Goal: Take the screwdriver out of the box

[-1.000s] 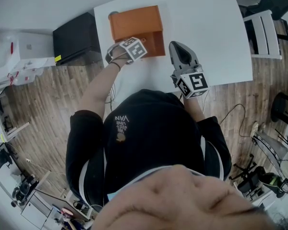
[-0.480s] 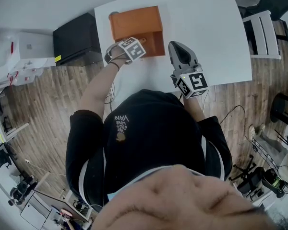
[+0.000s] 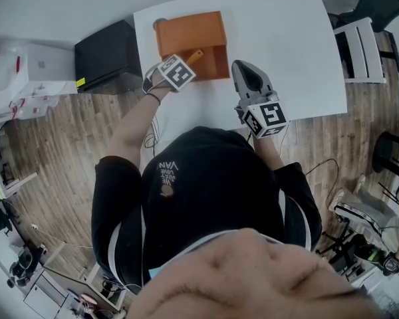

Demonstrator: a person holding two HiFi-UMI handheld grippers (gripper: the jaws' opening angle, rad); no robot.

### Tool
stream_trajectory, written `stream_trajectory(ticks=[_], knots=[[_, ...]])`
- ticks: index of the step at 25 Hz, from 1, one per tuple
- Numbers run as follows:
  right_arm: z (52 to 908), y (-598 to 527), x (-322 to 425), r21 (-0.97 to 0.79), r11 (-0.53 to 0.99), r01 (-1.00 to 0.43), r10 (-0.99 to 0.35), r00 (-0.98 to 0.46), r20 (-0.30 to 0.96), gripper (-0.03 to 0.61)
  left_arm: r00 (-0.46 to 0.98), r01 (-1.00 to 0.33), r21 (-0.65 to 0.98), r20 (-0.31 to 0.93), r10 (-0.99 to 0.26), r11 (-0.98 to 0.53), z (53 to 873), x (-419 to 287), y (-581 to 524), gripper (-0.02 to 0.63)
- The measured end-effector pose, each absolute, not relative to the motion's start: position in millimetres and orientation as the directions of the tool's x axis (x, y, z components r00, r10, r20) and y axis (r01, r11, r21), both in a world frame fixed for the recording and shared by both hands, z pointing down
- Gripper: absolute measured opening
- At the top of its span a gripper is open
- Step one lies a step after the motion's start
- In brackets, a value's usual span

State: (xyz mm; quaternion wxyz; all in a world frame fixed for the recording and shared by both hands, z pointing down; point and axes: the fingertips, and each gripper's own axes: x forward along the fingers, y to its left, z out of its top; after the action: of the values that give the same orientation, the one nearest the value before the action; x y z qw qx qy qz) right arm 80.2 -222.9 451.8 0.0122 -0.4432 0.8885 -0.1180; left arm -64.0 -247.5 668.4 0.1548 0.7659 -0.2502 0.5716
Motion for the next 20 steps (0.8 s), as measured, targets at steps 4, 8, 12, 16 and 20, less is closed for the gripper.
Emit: stream_trajectory(ticks=[4, 8, 12, 16, 20], knots=[[449, -217, 76, -0.209, 0.582, -0.786, -0.791, -0.607, 0.08, 0.012, 0.29, -0.588, -0.048, 0.919, -0.266, -0.808, 652, -61, -244, 0.083], [446, -208, 71, -0.2, 0.582, -0.788, -0.792, -0.605, 0.081, 0.012, 0.332, -0.605, -0.048, 0.892, -0.306, -0.795, 639, -64, -241, 0.083], [442, -197, 68, -0.188, 0.58, -0.793, -0.796, -0.6, 0.079, 0.012, 0.359, -0.618, -0.059, 0.866, -0.347, -0.784, 625, -65, -238, 0.083], [440, -184, 67, -0.175, 0.574, -0.8, -0.802, -0.592, 0.076, 0.012, 0.384, -0.622, -0.078, 0.837, -0.39, -0.779, 612, -65, -234, 0.083], [435, -174, 65, -0.163, 0.568, -0.806, -0.808, -0.584, 0.071, 0.012, 0.413, -0.63, -0.084, 0.806, -0.425, -0.772, 600, -64, -230, 0.083]])
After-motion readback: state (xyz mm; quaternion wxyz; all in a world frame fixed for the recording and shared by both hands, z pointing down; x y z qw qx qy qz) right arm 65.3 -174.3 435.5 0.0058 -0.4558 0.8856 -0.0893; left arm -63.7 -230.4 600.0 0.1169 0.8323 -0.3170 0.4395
